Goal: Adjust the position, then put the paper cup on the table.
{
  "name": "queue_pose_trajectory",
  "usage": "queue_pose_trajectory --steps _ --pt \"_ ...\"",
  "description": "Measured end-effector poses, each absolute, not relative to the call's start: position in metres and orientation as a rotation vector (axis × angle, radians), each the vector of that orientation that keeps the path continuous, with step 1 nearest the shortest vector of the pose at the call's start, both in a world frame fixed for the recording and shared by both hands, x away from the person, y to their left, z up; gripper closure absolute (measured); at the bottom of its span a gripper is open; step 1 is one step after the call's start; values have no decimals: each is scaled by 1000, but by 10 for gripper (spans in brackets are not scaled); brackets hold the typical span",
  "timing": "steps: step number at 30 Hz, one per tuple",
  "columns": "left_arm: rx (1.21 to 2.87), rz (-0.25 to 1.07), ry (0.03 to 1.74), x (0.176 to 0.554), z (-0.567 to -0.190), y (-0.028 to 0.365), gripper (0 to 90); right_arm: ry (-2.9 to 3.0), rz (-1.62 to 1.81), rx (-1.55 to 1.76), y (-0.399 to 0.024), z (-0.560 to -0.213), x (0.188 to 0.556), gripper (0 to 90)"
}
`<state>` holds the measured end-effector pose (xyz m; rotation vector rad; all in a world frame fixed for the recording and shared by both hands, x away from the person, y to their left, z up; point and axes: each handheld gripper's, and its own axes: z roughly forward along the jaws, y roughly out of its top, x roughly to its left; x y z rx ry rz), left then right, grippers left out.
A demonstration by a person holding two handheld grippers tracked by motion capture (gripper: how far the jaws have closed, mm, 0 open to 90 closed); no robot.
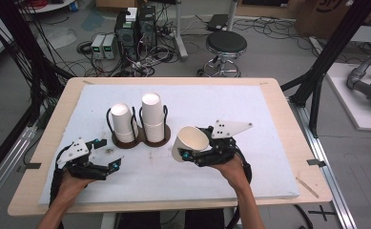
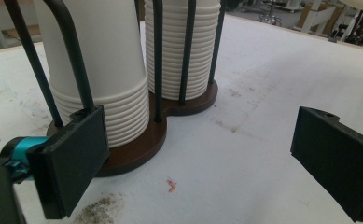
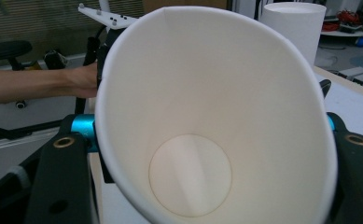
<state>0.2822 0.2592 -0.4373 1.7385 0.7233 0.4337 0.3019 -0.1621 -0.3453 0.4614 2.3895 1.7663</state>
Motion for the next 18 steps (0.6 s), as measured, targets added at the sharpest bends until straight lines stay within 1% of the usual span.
queue_pose_trajectory --steps 18 --pt "1736 435 744 284 -443 258 42 2398 1733 477 -156 -347 305 336"
